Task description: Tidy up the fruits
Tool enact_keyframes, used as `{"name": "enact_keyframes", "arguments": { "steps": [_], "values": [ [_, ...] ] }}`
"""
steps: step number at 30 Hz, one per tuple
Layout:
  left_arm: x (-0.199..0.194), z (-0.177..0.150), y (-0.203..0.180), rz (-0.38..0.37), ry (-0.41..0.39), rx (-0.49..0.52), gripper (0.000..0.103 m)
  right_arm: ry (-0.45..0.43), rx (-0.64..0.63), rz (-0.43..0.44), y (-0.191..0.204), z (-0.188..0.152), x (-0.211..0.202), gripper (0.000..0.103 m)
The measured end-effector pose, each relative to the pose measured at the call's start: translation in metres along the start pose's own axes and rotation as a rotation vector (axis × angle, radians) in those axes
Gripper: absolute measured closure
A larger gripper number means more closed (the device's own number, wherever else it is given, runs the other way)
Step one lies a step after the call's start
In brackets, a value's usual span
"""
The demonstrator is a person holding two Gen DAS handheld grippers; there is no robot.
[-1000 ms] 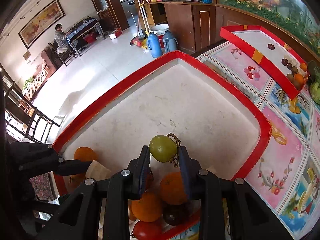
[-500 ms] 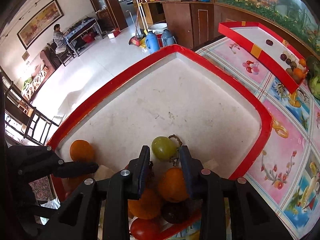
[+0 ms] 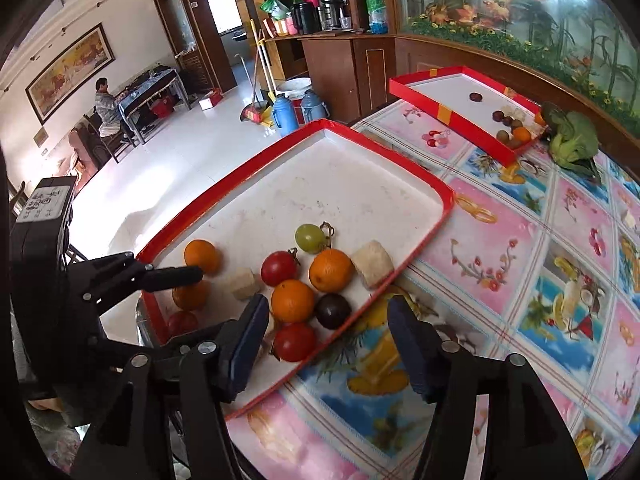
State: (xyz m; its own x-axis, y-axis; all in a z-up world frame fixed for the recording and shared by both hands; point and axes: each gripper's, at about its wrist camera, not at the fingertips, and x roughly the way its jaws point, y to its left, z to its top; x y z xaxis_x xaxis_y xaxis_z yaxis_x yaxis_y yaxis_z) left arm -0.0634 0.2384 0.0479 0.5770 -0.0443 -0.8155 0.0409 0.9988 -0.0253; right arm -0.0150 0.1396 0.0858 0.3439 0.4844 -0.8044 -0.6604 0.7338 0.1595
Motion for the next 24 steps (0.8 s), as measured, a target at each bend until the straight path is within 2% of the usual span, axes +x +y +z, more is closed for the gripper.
{"name": "enact_keyframes", "arguments": {
  "steps": [1,3,6,11,15,20,23,24],
  "values": [
    [-0.002,-0.001,-0.002,0.003,-0.005,0.002,0.035,-0.003,0.013,0.004,-0.001,-0.006,-0.005,0.031],
    [-0.004,-0.002,-0.004,0.002,0.009,0.009,0.026,-0.005,0.032,0.01,-0.002,-0.016,-0.013,0.029],
    [-0.012,-0.005,-0.006,0.006,-0.008,0.003,0.025,-0.017,0.044,0.002,0.0,-0.03,-0.026,0.02],
    [-0.027,-0.007,-0.006,0.08,-0.06,0.006,0.025,-0.043,0.049,-0.01,0.007,-0.045,-0.047,0.013],
    [-0.037,-0.011,-0.007,0.109,-0.097,0.019,0.025,-0.046,0.04,-0.02,0.016,-0.054,-0.052,0.011],
    [-0.043,-0.02,-0.006,0.075,-0.115,0.005,0.025,-0.057,0.029,-0.04,0.026,-0.067,-0.054,0.01],
    [-0.048,-0.024,-0.012,0.134,-0.146,0.042,0.025,-0.062,0.017,-0.047,0.031,-0.071,-0.056,0.01],
    [-0.05,-0.025,-0.014,0.132,-0.149,0.05,0.025,-0.061,0.014,-0.048,0.032,-0.071,-0.057,0.01]
  ]
}}
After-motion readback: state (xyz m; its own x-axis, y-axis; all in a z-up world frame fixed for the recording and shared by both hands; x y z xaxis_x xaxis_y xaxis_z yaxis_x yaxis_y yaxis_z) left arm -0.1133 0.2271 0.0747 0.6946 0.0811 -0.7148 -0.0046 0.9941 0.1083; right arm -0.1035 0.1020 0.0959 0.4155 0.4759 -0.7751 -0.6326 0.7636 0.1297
